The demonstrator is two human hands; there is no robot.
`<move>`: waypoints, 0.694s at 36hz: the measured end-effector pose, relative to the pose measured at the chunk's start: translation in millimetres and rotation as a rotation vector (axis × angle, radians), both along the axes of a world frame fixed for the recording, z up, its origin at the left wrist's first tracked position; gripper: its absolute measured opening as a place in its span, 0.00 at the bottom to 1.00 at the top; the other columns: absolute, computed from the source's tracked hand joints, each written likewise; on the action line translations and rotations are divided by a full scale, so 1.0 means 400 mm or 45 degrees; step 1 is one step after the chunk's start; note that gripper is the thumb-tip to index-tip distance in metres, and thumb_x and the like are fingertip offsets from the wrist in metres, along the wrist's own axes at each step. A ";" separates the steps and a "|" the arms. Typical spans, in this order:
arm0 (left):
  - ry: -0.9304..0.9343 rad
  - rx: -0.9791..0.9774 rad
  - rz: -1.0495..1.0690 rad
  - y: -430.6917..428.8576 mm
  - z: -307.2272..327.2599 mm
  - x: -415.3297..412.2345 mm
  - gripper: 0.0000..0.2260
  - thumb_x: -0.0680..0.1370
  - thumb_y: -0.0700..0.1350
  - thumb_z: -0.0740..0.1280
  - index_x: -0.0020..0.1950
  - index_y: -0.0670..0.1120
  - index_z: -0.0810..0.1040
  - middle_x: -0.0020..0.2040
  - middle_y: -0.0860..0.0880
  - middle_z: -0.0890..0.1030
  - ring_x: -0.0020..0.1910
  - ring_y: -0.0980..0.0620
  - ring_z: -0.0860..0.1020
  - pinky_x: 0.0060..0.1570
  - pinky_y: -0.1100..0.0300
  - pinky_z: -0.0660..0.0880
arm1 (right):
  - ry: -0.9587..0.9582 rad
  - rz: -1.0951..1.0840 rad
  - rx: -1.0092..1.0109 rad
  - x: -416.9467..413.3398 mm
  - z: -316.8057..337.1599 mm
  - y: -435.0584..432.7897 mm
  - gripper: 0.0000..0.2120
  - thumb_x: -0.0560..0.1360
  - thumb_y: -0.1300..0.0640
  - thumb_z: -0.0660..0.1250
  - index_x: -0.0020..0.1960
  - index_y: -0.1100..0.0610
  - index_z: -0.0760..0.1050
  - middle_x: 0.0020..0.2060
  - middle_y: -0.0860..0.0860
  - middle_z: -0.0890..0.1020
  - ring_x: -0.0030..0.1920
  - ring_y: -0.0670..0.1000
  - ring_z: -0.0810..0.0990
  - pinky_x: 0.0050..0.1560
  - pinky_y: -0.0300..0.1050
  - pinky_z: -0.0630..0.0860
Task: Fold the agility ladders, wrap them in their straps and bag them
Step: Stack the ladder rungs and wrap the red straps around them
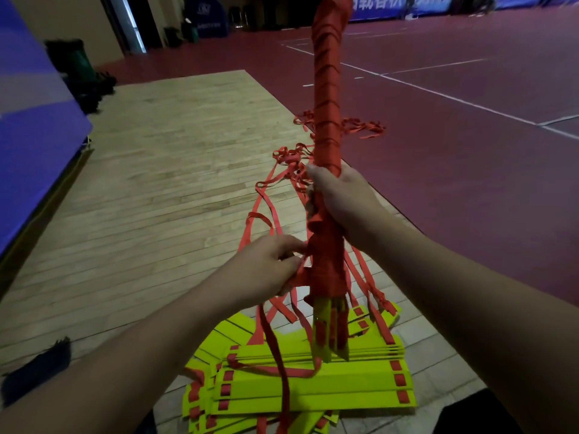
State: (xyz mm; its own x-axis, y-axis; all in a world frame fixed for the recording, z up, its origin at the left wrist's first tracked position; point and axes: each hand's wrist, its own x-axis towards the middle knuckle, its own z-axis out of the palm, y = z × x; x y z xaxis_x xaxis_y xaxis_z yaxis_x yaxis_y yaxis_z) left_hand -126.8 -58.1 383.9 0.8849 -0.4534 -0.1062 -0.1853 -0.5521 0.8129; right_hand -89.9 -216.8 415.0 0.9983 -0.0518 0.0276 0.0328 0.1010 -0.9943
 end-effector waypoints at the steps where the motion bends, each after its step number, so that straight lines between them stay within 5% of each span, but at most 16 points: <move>1: -0.019 0.034 -0.006 0.000 0.004 -0.001 0.11 0.83 0.38 0.60 0.51 0.53 0.78 0.24 0.55 0.73 0.25 0.56 0.70 0.33 0.59 0.68 | -0.003 -0.025 -0.016 0.001 0.001 0.008 0.13 0.82 0.46 0.64 0.50 0.56 0.70 0.36 0.53 0.73 0.32 0.50 0.73 0.30 0.44 0.75; 4: -0.010 0.058 -0.005 0.000 0.014 -0.009 0.11 0.81 0.38 0.61 0.44 0.50 0.78 0.25 0.55 0.74 0.27 0.55 0.71 0.35 0.57 0.69 | 0.084 -0.108 0.074 0.004 0.008 0.028 0.23 0.82 0.35 0.55 0.46 0.54 0.71 0.36 0.53 0.73 0.32 0.50 0.72 0.30 0.44 0.73; 7: 0.135 -0.087 0.036 -0.003 0.014 -0.013 0.08 0.81 0.42 0.63 0.48 0.43 0.80 0.31 0.50 0.77 0.30 0.53 0.74 0.36 0.59 0.70 | 0.120 -0.172 0.085 0.003 0.002 0.034 0.23 0.83 0.37 0.52 0.49 0.54 0.74 0.41 0.54 0.75 0.36 0.51 0.74 0.28 0.42 0.73; 12: 0.100 -0.064 -0.020 -0.004 -0.002 -0.019 0.26 0.71 0.73 0.62 0.46 0.50 0.79 0.31 0.56 0.77 0.31 0.55 0.76 0.40 0.56 0.73 | 0.065 -0.075 0.101 -0.002 -0.006 0.026 0.20 0.80 0.43 0.67 0.59 0.60 0.75 0.39 0.51 0.78 0.35 0.48 0.78 0.34 0.44 0.76; 18: 0.394 -0.259 -0.120 -0.019 0.003 -0.039 0.05 0.79 0.48 0.68 0.45 0.49 0.78 0.28 0.59 0.79 0.27 0.63 0.75 0.30 0.68 0.70 | 0.032 0.164 0.385 -0.026 -0.003 0.028 0.18 0.78 0.63 0.70 0.64 0.65 0.70 0.41 0.60 0.79 0.33 0.56 0.82 0.34 0.47 0.82; 22: 0.424 -0.231 -0.062 -0.024 0.001 -0.032 0.07 0.78 0.49 0.71 0.42 0.49 0.77 0.25 0.58 0.76 0.23 0.61 0.72 0.29 0.65 0.68 | 0.029 0.099 0.339 -0.029 -0.003 0.028 0.20 0.78 0.64 0.70 0.65 0.65 0.67 0.36 0.60 0.77 0.28 0.53 0.78 0.29 0.45 0.79; 25: 0.425 -0.179 -0.055 -0.029 -0.004 -0.031 0.14 0.68 0.59 0.77 0.43 0.53 0.76 0.25 0.60 0.75 0.24 0.61 0.71 0.30 0.65 0.67 | -0.042 -0.041 0.150 -0.026 -0.010 0.040 0.18 0.78 0.63 0.71 0.64 0.62 0.68 0.38 0.59 0.77 0.28 0.52 0.78 0.30 0.46 0.79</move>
